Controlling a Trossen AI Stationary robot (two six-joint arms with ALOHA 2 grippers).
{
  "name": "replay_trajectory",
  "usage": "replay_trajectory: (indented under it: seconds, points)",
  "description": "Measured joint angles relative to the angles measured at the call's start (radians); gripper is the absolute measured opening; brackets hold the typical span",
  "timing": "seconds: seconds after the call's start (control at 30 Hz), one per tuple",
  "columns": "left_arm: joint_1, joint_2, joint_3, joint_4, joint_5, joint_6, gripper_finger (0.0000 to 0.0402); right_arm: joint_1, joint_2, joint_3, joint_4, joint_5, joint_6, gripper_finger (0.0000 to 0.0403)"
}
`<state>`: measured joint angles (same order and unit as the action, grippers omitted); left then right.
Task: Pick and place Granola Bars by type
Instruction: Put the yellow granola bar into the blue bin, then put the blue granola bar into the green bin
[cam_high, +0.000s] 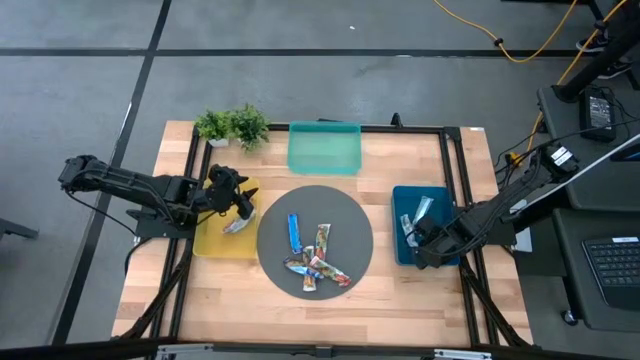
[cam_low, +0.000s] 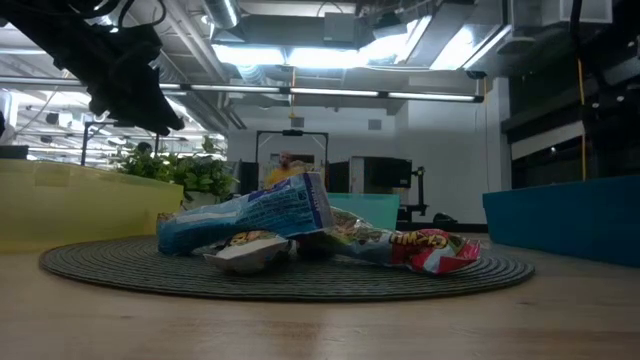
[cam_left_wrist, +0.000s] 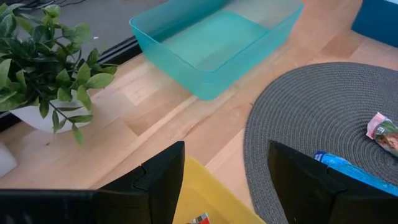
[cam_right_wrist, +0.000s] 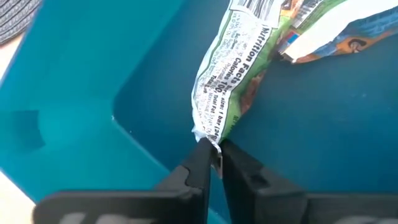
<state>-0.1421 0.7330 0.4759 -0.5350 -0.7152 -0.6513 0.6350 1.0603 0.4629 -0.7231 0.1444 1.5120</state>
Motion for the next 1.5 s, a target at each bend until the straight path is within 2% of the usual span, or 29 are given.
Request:
replay_trajectory:
  seconds: [0.2, 0.37, 0.67, 0.8, 0.93, 1.13, 1.37, 1.5]
  points:
    - [0.0, 0.0, 0.0, 0.0, -0.001, -0.019, 0.0218, 0.0, -0.001, 0.0, 0.03, -0.01, -0.069, 0.0065]
    - [0.0, 0.005, 0.0, -0.015, -0.006, -0.026, 0.0218, 0.0, -0.001, 0.0, 0.063, -0.008, -0.155, 0.0108]
    - [0.0, 0.065, 0.0, -0.052, -0.009, -0.079, 0.0218, 0.0, -0.003, 0.001, 0.068, -0.009, -0.189, 0.0174]
    - [0.0, 0.103, 0.0, -0.051, -0.008, -0.103, 0.0218, 0.0, -0.003, 0.03, 0.054, -0.008, -0.224, 0.0178]
    - [0.0, 0.133, 0.0, -0.048, -0.008, -0.113, 0.0218, 0.0, -0.003, 0.085, -0.036, -0.002, -0.256, 0.0175]
    - [0.0, 0.157, 0.0, -0.038, -0.007, -0.141, 0.0218, -0.01, -0.003, 0.187, -0.145, 0.058, -0.38, 0.0174]
    - [0.0, 0.136, 0.0, 0.017, 0.016, -0.131, 0.0218, -0.109, -0.003, 0.274, -0.177, 0.111, -0.587, 0.0174]
    - [0.0, 0.088, 0.0, 0.08, 0.071, -0.103, 0.0218, -0.191, -0.003, 0.31, -0.159, 0.126, -0.739, 0.0174]
